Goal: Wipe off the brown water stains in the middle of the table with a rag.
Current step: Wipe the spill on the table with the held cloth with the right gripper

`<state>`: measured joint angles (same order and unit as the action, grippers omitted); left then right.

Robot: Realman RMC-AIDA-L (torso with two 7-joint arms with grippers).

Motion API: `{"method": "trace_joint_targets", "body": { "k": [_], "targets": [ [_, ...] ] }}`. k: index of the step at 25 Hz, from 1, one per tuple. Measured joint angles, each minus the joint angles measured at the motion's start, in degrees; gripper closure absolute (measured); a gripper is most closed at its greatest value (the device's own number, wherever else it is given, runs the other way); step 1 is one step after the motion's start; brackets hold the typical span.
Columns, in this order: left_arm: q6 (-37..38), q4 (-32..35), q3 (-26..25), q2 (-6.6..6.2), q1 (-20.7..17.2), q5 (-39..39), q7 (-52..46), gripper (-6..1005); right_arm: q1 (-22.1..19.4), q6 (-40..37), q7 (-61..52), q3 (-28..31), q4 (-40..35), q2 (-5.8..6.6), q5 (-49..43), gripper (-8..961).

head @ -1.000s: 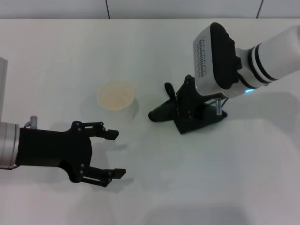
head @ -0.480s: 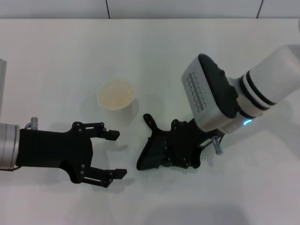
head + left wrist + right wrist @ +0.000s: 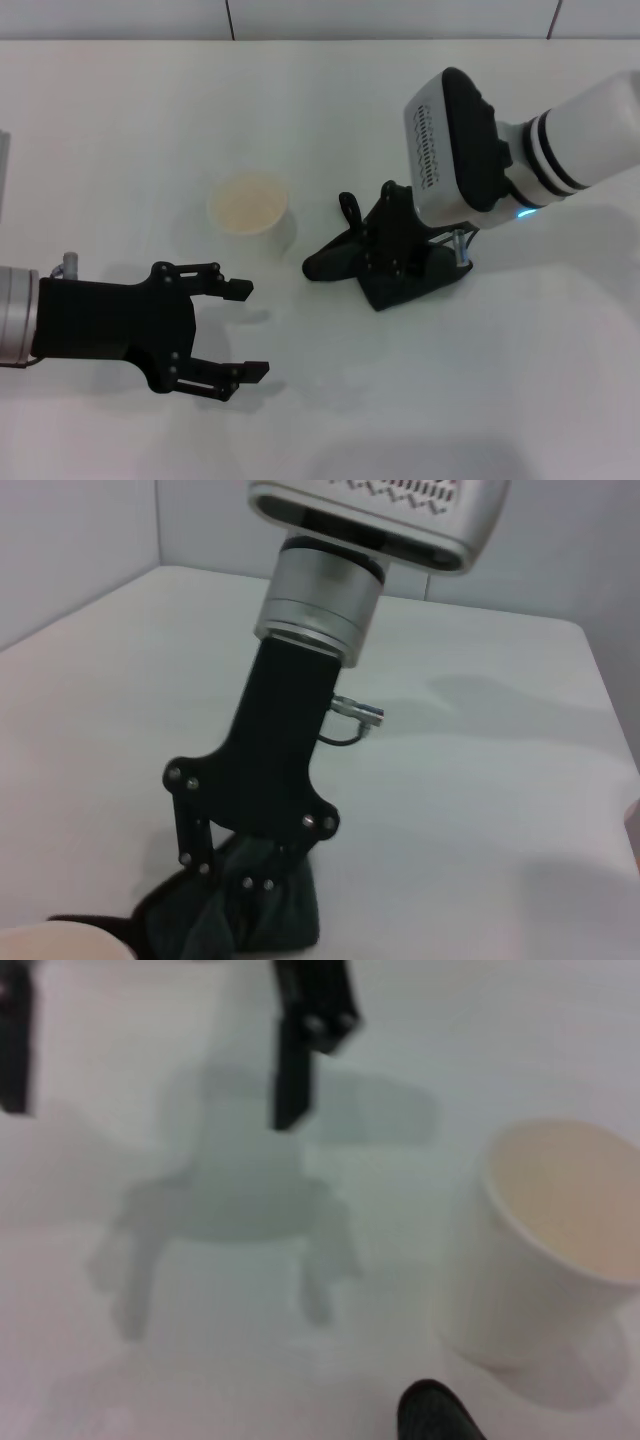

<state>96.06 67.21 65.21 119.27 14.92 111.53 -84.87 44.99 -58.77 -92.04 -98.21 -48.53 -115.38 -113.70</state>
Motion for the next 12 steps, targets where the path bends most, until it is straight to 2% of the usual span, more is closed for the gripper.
{"method": "trace_joint_targets", "body": {
  "k": [6,7,12],
  "targets": [
    [0.0,0.0,-0.5,0.00,-0.5,-0.3,0.9,112,-0.3,-5.4,0.1,4.4,0.3,0.50,-1.0,866],
    [0.0,0.0,-0.5,0.00,-0.5,-0.3,1.1,112,-1.5,-9.8,0.9,9.2,-0.4,0.60,-2.6,866],
    [-0.6,-0.4,-0.6,-0.01,-0.5,-1.1,1.9,112,-4.4,-17.9,5.5,20.1,-0.9,0.65,-5.0,865]
  ]
}}
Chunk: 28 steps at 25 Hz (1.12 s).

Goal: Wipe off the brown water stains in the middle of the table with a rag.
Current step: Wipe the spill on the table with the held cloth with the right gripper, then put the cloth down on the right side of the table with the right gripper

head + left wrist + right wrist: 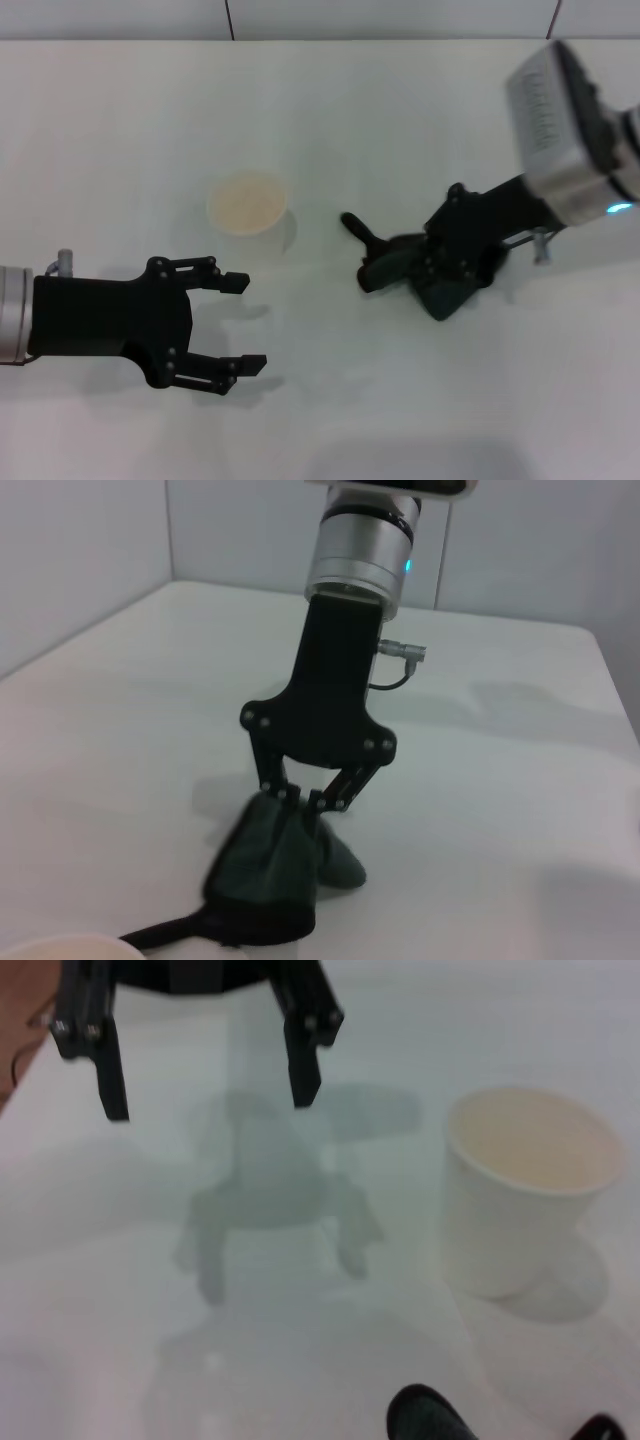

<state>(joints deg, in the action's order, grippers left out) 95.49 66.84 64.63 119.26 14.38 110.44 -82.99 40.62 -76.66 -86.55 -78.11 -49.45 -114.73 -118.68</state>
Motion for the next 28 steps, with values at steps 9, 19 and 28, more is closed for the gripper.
{"method": "trace_joint_targets", "body": {
  "k": [9,19,28],
  "targets": [
    [-0.3,-1.3,-0.1,-0.08,0.3,-1.1,0.8,112,-2.3,-4.7,3.1,6.4,0.5,0.49,-0.1,866],
    [-0.7,-2.5,-0.6,-0.09,0.4,-1.9,2.4,112,-4.1,-7.9,1.5,9.5,-0.5,0.48,0.2,737],
    [0.1,-4.8,-2.9,-0.34,0.8,-2.4,4.7,112,-7.8,-14.0,3.2,19.2,-3.6,0.81,0.6,307]
  ]
}}
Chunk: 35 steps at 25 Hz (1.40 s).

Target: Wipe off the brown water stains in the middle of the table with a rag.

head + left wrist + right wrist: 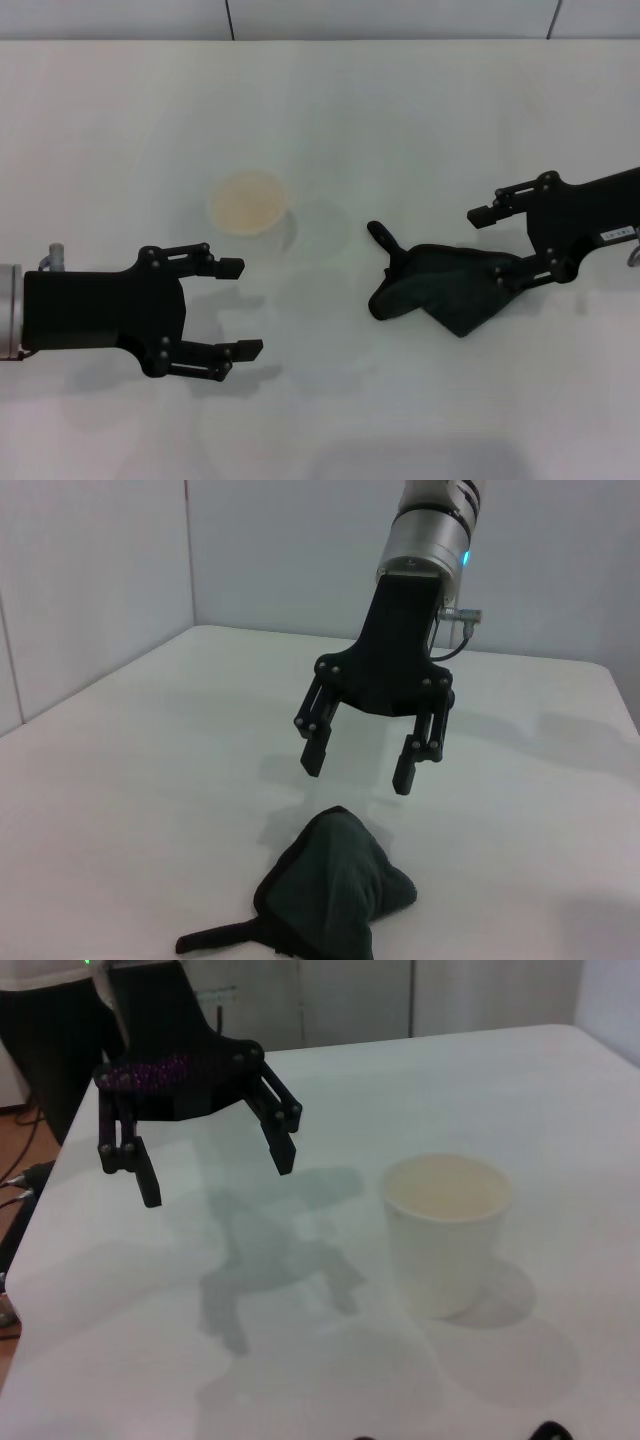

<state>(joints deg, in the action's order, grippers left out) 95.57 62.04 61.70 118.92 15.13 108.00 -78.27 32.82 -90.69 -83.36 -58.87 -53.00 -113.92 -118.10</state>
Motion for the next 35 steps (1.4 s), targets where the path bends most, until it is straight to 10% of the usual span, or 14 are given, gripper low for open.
{"method": "trace_joint_targets", "body": {
  "k": [35],
  "targets": [
    [3.4,-6.0,-4.7,-1.33,0.8,-1.1,4.0,111,-1.5,-8.2,1.7,6.6,0.2,0.72,1.4,265]
  ]
}}
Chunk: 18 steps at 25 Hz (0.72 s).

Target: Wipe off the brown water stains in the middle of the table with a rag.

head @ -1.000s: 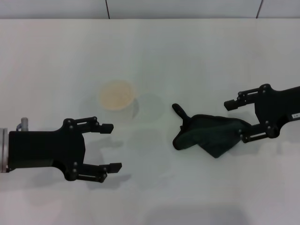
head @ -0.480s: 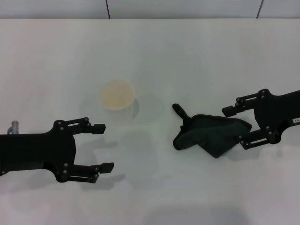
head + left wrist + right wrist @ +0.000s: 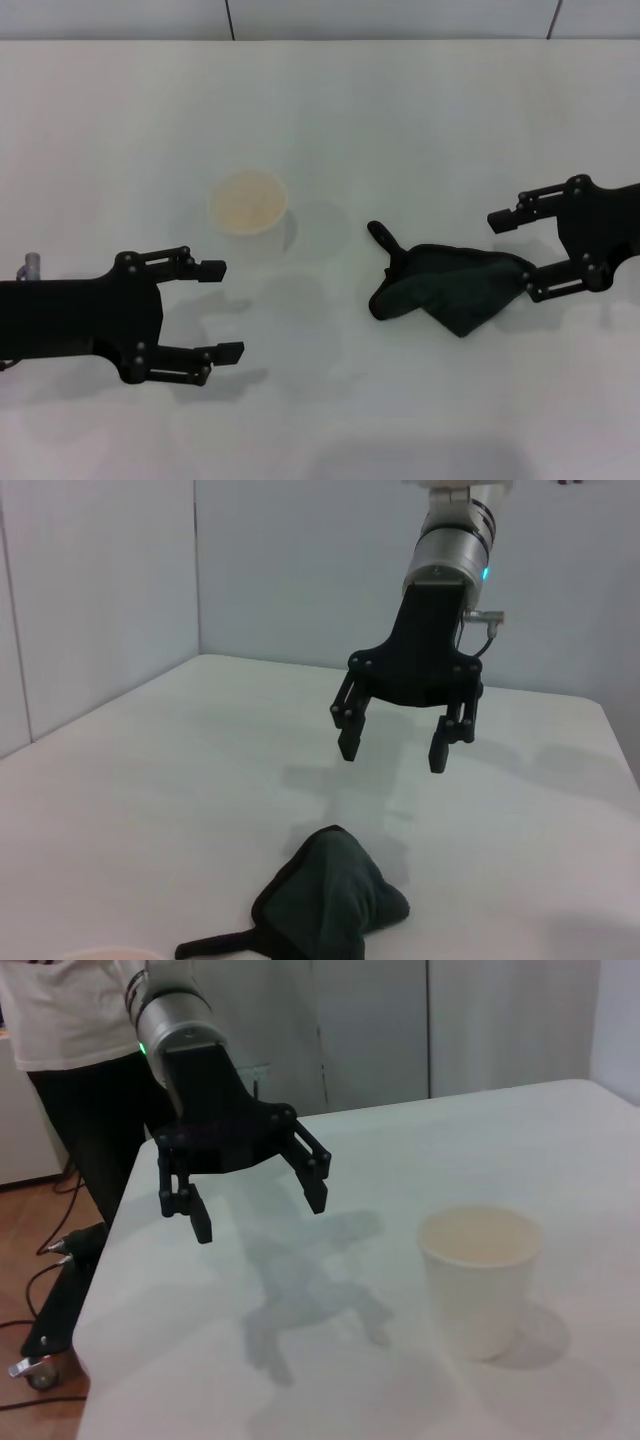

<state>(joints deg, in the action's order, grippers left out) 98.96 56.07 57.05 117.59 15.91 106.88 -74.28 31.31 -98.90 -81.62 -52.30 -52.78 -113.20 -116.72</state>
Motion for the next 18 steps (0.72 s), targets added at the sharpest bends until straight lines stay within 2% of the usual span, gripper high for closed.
{"method": "trace_joint_targets", "body": {
  "k": [18],
  "targets": [
    [-0.4,0.0,0.0,0.65,0.4,-0.3,-0.1,112,1.6,3.1,-0.6,0.2,0.3,0.38,-0.4,265]
  ]
}}
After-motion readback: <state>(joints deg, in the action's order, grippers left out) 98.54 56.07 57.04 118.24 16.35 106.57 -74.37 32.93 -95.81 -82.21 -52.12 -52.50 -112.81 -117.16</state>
